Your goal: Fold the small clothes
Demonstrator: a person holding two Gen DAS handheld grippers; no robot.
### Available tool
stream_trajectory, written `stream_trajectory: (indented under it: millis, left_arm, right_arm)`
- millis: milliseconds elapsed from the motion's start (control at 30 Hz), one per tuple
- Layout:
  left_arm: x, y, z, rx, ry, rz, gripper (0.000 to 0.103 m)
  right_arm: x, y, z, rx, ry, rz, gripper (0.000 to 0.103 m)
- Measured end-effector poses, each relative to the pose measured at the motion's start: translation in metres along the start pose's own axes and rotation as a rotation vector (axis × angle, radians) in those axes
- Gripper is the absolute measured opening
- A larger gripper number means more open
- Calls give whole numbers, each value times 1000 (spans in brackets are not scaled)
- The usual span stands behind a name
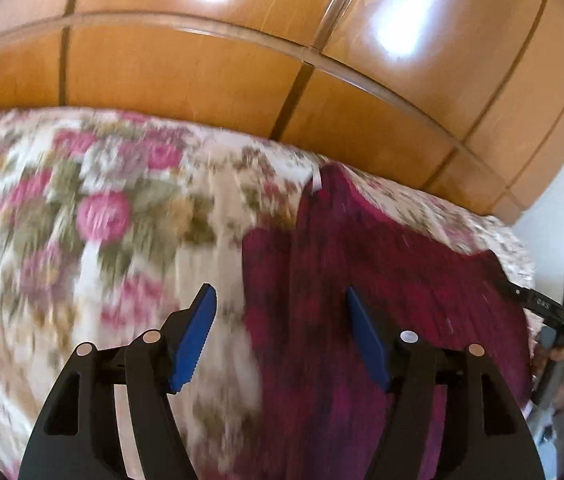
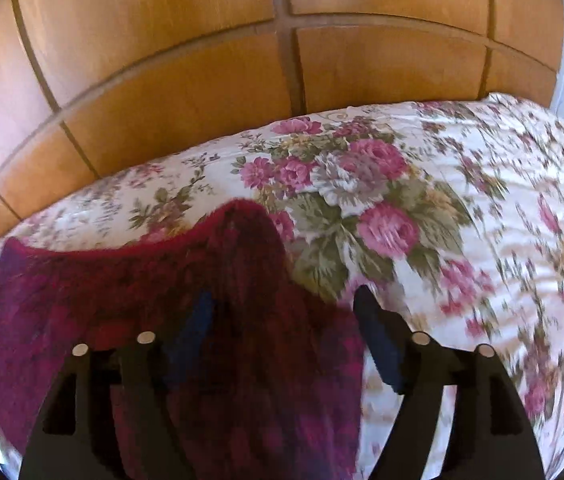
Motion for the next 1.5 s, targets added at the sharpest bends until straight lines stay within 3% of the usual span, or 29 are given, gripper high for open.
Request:
stream_trajectory:
  millis: [233,367,467,533,567,633,700,867,1133,1267,1333,1433,1467,1500]
  left_arm:
    - [-68,12,40,-190,35,134,68]
    - [-90,4,34,-259,83,183,68]
    - [-96,3,32,-272,71,227,66]
    - [-99,9,29,-291,85,281,46]
    - [-99,10,29,-290,89,281,40]
    - [-100,8,32,-282,94,258,26]
    - [-100,5,37,-275,85,242,18]
    - [-99,-1,55,-284,70,208,14]
    - [-126,-4,105,-294,114,156,13]
    - [-153,-5,123,-241,153,128,13]
    - [-156,-7,125,-196,157,103,19]
    - [-140,-11,135,-113,84,37,43]
    - [-133,-12,136,-92,61,17,47]
    - [-124,-13,136,-56,38,-7,50]
  right_arm:
    - [-82,-30,45,215,85,-181,89]
    - [-121,-31,53,267,120,-225,91]
    - [-136,-28,60,277,87,-238,91]
    - [-139,-25,62,288,89,-241,81]
    - [-141,-22,62,291,93,-236,68]
    - [-142,-20,65,306,96,-231,54]
    - [-142,-21,68,320,93,-245,35]
    - [-143,-19,93,346,59,-234,25]
    - [-179,-8,140,371,98,-166,24]
    - [-204,-11,145,350,144,-167,24]
    - [-207,-12,141,334,153,-165,27]
    - [-201,-15,138,304,147,-185,49]
    - [-199,-17,138,296,141,-191,58]
    - [-195,-18,139,286,130,-191,59]
Point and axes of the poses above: each gripper's, at about its wrist camera, not at the fingertips, and z roughly against the way its jaws point, y to its left, x to its top, the point moved 2 cm from there along -z, roughly the way its jaws point, and after that the axes turned 1 degree about -y, right-handed, at the moved point
